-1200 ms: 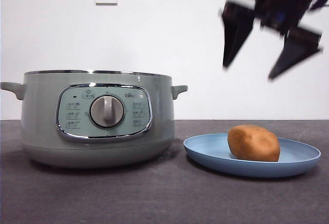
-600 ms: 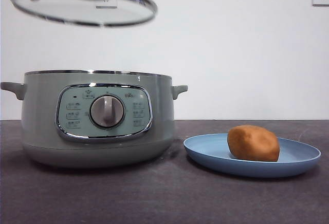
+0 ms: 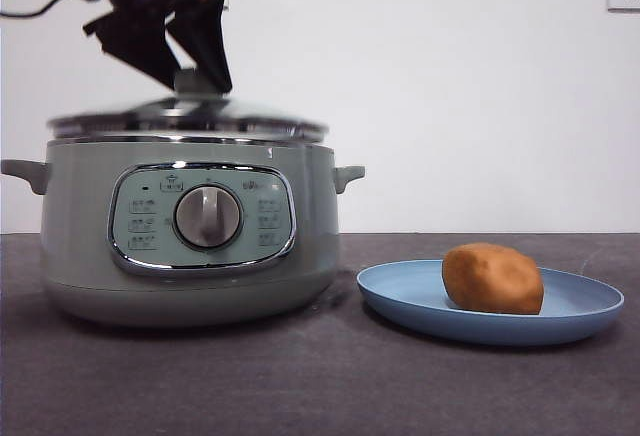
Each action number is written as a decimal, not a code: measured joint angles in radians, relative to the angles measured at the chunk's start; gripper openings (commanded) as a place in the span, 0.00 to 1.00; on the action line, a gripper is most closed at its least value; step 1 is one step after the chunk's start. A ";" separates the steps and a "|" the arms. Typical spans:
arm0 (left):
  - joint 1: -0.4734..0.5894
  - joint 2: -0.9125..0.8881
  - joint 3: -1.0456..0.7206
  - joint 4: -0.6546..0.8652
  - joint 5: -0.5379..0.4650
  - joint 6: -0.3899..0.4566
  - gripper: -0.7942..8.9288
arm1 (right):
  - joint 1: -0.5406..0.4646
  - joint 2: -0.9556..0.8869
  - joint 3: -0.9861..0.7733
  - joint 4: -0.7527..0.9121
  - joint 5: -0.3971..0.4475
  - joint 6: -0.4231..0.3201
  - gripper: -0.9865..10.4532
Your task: Take the potato out from the steamer,put the potato on the plate,close the lid
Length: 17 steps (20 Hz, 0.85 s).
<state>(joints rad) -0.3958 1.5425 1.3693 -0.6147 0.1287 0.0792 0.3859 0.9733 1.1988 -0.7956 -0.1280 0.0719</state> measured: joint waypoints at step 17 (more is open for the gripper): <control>-0.005 -0.012 -0.041 0.026 0.005 -0.002 0.07 | 0.000 0.000 0.000 -0.005 0.000 0.000 0.53</control>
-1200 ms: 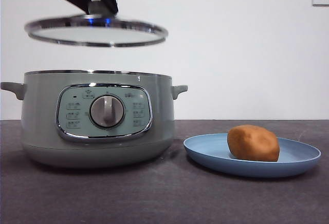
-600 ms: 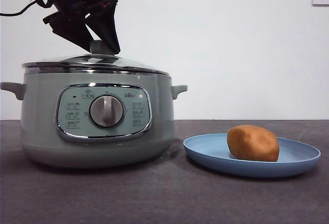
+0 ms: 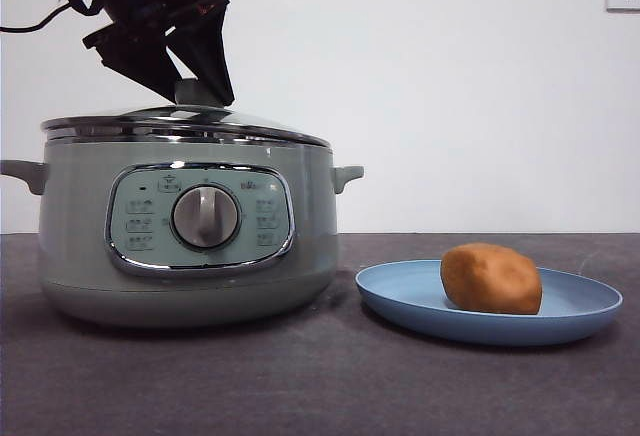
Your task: Take the potato out from the steamer,put the potato on the plate,close the lid
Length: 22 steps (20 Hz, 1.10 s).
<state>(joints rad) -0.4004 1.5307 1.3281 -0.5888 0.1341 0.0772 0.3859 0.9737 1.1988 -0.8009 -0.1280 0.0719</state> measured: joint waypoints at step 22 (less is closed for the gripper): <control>-0.009 0.026 0.071 -0.075 -0.031 0.002 0.52 | 0.000 0.000 0.000 0.002 0.000 0.000 0.53</control>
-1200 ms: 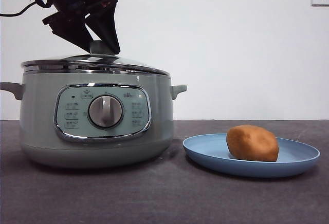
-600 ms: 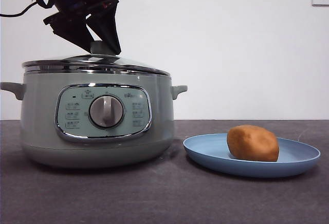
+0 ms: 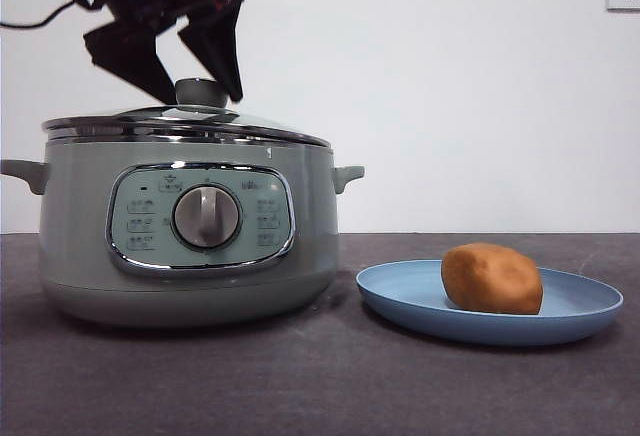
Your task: Take the potato out from the steamer,put the potato on the plate,close the lid
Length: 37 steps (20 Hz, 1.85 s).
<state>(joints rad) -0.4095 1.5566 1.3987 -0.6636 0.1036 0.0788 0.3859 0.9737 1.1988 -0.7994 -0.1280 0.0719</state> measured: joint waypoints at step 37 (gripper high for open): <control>-0.098 -0.072 0.667 -0.679 0.176 0.067 0.07 | 0.000 0.000 0.000 -0.200 -0.256 -0.113 0.09</control>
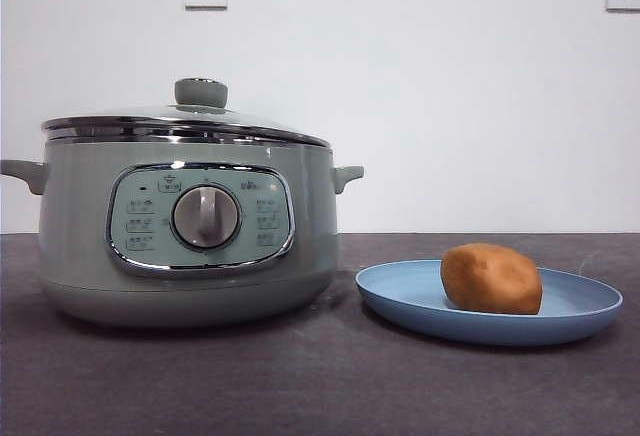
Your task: Take the potato out from the steamer,put the potato on the plate,close the lid
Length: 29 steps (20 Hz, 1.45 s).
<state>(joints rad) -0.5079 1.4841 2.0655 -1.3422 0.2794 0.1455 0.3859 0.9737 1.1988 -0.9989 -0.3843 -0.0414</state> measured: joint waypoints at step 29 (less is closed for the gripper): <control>0.259 -1.278 -1.875 1.483 -0.089 -0.311 0.08 | 0.000 0.000 0.000 0.000 0.000 0.000 0.09</control>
<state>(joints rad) -0.2489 0.2062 0.1909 0.1410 0.1902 -0.1650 0.3859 0.9737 1.1988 -0.9993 -0.3843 -0.0414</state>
